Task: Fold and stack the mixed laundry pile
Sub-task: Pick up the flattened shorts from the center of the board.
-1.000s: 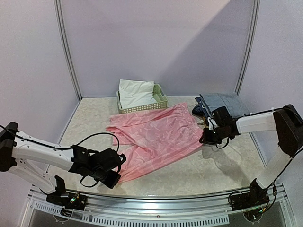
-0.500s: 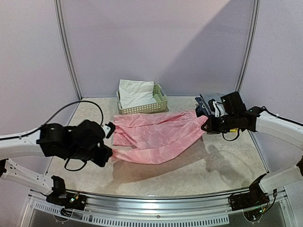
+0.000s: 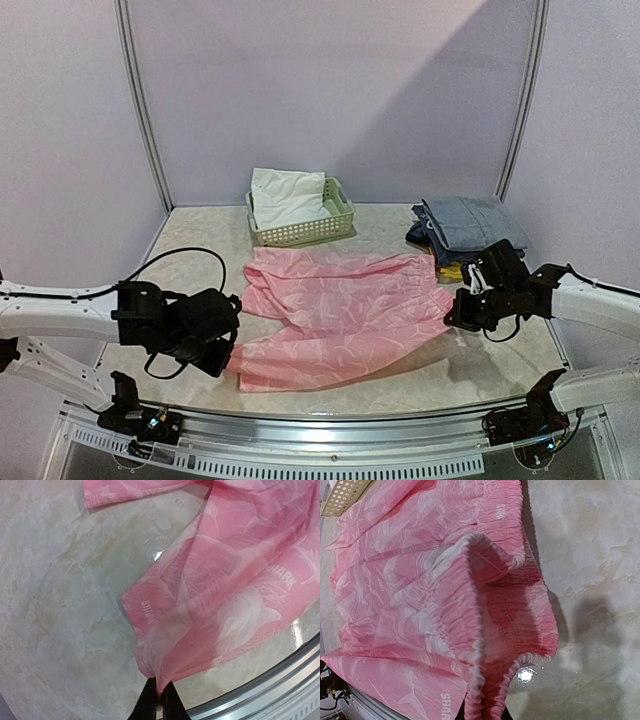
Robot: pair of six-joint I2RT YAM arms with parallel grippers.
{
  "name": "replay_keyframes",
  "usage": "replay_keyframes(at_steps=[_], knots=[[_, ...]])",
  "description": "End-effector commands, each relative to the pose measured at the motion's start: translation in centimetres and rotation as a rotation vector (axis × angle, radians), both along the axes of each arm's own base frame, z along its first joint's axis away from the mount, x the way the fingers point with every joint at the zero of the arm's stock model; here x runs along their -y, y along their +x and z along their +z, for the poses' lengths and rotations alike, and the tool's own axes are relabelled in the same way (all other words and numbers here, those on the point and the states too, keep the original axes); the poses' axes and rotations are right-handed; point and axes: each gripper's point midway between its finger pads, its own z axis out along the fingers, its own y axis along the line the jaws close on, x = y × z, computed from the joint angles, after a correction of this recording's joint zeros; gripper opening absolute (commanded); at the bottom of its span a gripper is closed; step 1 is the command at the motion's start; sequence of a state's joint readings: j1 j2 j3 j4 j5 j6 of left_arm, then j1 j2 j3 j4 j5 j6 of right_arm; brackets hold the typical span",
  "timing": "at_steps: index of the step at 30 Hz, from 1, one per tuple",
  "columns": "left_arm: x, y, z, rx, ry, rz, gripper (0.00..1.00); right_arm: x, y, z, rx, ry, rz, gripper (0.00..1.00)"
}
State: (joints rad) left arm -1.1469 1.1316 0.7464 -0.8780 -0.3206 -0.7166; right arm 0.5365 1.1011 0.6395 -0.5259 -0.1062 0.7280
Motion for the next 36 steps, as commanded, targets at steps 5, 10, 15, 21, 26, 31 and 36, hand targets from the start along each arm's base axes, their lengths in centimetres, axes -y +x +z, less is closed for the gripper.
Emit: replay_keyframes(at_steps=[5,10,15,21,26,31,36], knots=[[2.2,-0.3,-2.5,-0.069,-0.049,-0.007,0.09,0.0,0.6,-0.8,-0.006,-0.007,-0.023,0.00],[1.3,-0.6,-2.0,-0.050,0.003,-0.010,0.51,-0.4,1.0,-0.5,0.013,0.006,-0.011,0.00],[2.3,-2.9,-1.7,-0.082,-0.030,-0.092,0.58,-1.1,1.7,-0.2,0.040,0.030,-0.005,0.00],[3.8,-6.3,-4.1,-0.185,-0.079,-0.202,0.55,-1.4,2.2,-0.7,0.028,0.019,0.007,0.00],[3.3,-6.2,-5.6,-0.178,-0.046,-0.181,0.55,-1.8,2.3,-1.2,0.017,0.022,0.022,0.00],[3.9,-4.7,-6.3,-0.106,-0.037,-0.147,0.41,-1.8,2.3,-1.3,0.015,0.017,0.027,0.00],[3.8,-3.7,-7.0,-0.057,0.003,-0.134,0.38,-1.8,2.3,-1.5,0.011,0.014,0.030,0.00]])
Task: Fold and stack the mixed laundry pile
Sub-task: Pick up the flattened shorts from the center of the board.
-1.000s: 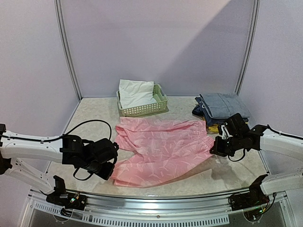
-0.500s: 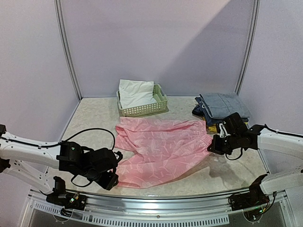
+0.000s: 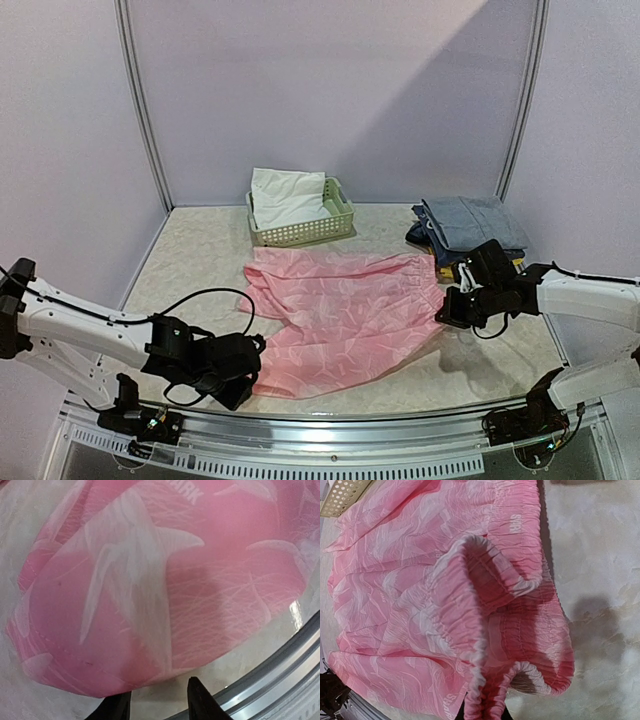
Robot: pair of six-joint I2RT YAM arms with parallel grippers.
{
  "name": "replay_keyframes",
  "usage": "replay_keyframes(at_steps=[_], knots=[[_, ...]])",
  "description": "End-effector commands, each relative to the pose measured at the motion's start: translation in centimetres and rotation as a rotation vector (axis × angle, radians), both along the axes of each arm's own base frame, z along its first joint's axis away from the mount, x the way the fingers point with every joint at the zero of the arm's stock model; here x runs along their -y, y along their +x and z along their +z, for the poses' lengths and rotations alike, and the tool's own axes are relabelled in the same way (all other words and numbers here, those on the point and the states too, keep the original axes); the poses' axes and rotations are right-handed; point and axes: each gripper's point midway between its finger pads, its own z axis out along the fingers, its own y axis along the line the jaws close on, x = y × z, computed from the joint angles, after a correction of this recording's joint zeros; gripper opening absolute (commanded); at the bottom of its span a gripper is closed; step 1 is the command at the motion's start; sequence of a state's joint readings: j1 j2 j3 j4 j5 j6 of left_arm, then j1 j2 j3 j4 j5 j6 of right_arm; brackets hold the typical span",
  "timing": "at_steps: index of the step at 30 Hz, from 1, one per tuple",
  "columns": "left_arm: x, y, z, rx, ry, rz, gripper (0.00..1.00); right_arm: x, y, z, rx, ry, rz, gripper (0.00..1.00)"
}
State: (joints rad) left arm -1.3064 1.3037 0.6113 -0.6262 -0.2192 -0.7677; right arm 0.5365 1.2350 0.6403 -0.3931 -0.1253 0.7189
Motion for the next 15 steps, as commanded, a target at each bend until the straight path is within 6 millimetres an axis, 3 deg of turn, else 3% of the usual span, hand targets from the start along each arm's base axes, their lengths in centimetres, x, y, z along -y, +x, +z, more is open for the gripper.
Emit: replay_keyframes(at_steps=[1,7,10,13,15], knots=[[0.7,1.0,-0.5,0.068,-0.007,0.003,0.36,-0.4,0.5,0.3,0.015,0.004,0.015,0.00],[0.9,1.3,-1.4,0.073,0.020,-0.003,0.27,-0.4,0.6,0.3,0.013,0.001,0.013,0.00],[1.4,1.3,-1.5,0.071,-0.003,-0.011,0.00,-0.5,0.9,0.6,0.022,0.006,0.012,0.00],[1.8,1.6,-0.3,0.096,-0.012,-0.024,0.00,-1.0,1.5,1.6,0.039,0.014,0.017,0.00],[2.0,2.0,1.6,0.124,-0.011,-0.039,0.00,-1.3,2.3,2.9,0.063,0.014,0.026,0.00]])
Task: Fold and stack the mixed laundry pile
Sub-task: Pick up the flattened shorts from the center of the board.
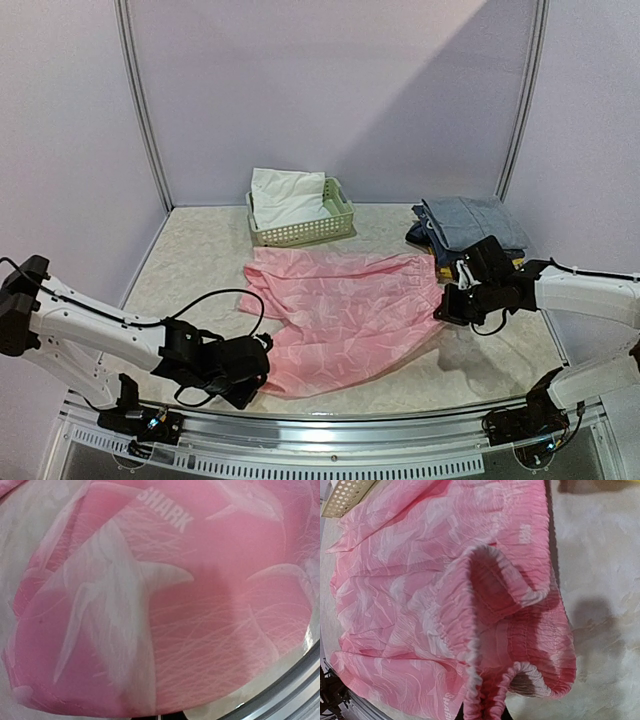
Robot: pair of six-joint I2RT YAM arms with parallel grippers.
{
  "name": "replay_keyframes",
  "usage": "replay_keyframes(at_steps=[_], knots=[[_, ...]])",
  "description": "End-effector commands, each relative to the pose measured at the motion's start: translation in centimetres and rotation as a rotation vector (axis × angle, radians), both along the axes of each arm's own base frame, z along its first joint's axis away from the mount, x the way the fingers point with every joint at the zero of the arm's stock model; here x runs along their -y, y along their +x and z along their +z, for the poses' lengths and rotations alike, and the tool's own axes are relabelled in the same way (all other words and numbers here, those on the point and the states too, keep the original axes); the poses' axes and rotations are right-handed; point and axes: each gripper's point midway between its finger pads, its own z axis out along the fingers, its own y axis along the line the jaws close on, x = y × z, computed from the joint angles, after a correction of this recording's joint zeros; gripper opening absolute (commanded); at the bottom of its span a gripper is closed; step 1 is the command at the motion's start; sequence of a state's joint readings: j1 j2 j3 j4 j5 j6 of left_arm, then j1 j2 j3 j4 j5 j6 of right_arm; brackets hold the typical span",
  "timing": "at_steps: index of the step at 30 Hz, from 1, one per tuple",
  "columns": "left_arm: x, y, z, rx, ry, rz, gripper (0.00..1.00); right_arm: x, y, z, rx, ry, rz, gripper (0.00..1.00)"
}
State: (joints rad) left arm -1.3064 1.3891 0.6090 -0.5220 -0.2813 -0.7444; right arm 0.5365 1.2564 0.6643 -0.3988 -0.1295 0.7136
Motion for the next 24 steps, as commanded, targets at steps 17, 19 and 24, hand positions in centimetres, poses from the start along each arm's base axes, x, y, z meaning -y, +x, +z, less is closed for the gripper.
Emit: replay_keyframes(at_steps=[17,19,24], knots=[[-4.4,2.3,19.5,0.232,-0.183,0.092,0.00,3.6,0.3,11.0,0.131,-0.150,-0.052,0.00],[-4.7,1.6,18.0,0.189,-0.171,0.092,0.00,4.5,-1.3,9.9,0.111,-0.134,-0.078,0.00],[-3.8,0.3,14.6,0.102,-0.161,0.059,0.00,5.3,-3.5,7.2,0.059,-0.120,-0.096,0.00]])
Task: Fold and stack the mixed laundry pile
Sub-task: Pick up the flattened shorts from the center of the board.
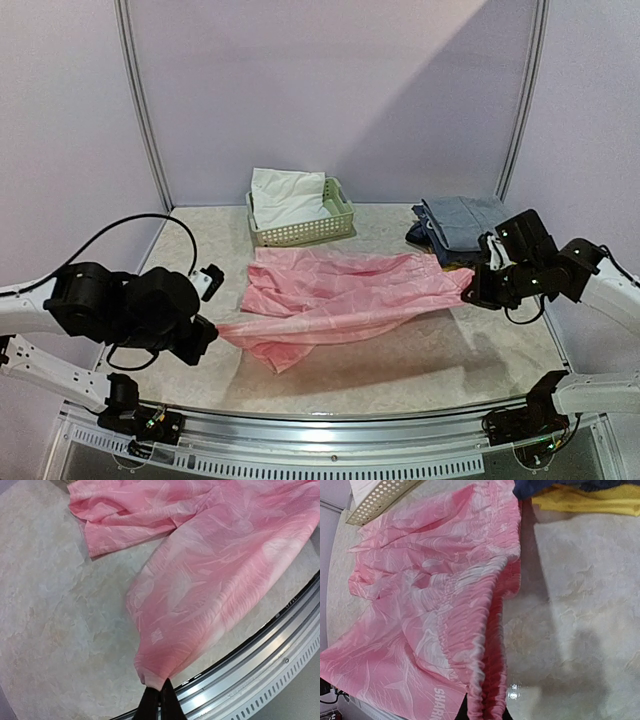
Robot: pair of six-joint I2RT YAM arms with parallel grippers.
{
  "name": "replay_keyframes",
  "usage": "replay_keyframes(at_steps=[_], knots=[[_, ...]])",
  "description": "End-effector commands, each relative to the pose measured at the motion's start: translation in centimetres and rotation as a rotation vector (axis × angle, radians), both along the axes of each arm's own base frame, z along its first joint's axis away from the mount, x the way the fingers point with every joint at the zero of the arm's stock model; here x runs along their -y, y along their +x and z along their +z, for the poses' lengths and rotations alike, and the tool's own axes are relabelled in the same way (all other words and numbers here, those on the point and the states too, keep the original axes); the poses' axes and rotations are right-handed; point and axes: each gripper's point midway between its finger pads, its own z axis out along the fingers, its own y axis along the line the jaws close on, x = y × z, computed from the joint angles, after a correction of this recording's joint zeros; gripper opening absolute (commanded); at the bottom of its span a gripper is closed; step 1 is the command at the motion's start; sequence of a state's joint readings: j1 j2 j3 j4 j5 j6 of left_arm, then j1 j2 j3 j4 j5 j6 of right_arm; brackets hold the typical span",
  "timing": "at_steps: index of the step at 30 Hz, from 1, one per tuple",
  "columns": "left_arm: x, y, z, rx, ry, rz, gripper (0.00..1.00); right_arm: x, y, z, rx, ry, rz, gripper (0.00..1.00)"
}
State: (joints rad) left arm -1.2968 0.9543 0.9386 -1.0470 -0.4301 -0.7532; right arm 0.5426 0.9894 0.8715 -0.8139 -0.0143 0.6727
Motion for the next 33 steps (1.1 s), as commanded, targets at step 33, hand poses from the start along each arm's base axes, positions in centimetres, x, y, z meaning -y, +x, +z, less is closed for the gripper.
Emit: replay_keyframes(at_steps=[33], knots=[[6.1,-4.0,1.4,-0.009,0.107,-0.234,0.00,4.5,-4.3,1.2,0.125,0.094,-0.161,0.00]])
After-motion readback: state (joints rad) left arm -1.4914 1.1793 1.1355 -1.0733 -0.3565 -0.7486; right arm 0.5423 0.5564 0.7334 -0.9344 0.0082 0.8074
